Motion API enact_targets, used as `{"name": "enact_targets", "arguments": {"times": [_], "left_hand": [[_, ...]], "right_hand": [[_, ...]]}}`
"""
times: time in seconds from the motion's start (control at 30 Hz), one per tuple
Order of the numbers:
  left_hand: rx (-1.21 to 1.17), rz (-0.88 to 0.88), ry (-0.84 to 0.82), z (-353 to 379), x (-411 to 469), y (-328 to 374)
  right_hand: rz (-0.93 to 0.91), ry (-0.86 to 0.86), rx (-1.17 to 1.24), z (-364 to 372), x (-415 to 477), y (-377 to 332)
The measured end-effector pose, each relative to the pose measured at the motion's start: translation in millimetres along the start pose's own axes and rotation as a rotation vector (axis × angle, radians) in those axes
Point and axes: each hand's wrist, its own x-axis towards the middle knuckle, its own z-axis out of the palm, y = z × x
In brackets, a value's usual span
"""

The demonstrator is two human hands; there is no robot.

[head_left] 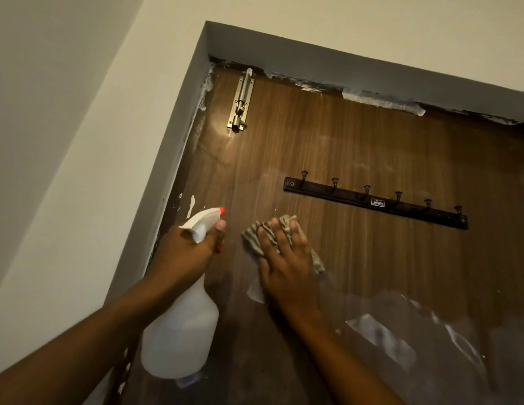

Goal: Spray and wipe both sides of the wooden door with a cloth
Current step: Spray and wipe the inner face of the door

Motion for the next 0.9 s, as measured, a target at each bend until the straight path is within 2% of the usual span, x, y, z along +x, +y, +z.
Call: {"name": "enact_targets", "arguments": {"times": [0.07, 0.17, 0.23, 0.3, 0.4, 0.5, 0.53, 0.6, 0.67, 0.77, 0.83, 0.9], "left_hand": [[0.001, -0.025, -0.004, -9, 2, -6], [0.002, -0.049, 0.002, -21, 8, -17], [0.015, -0.042, 0.017, -28, 15, -23], [0.041, -0.037, 0.022, -35, 18, -27], [0.064, -0.003, 0.009, -43, 22, -32], [0.075, 0.007, 0.009, -47, 22, -40], [0.082, 0.019, 0.014, -48, 20, -42], [0.073, 0.022, 0.000, -52, 18, -44], [0.064, 0.031, -0.008, -54, 19, -46], [0.072, 0.030, 0.028, -60, 23, -49], [0.088, 0.045, 0.025, -63, 24, -50], [0.073, 0.075, 0.019, -66, 24, -51]], "right_hand": [[0.030, -0.017, -0.013, -6, -11, 23], [0.280, 0.031, 0.019, -12, 15, 33], [0.410, 0.075, 0.027, -7, 52, 11], [0.459, 0.082, 0.058, -1, 82, -23], [0.297, 0.102, 0.031, 14, 89, -62], [0.022, 0.063, -0.018, 12, 67, -54], [-0.017, 0.039, -0.017, 8, 66, -44], [0.024, 0.035, -0.051, 3, 84, -25], [0.194, 0.069, -0.078, 2, 118, -21], [0.329, 0.133, -0.018, 9, 160, -56], [0.201, 0.128, 0.054, 19, 163, -89], [-0.038, 0.083, 0.036, 31, 143, -119]]}}
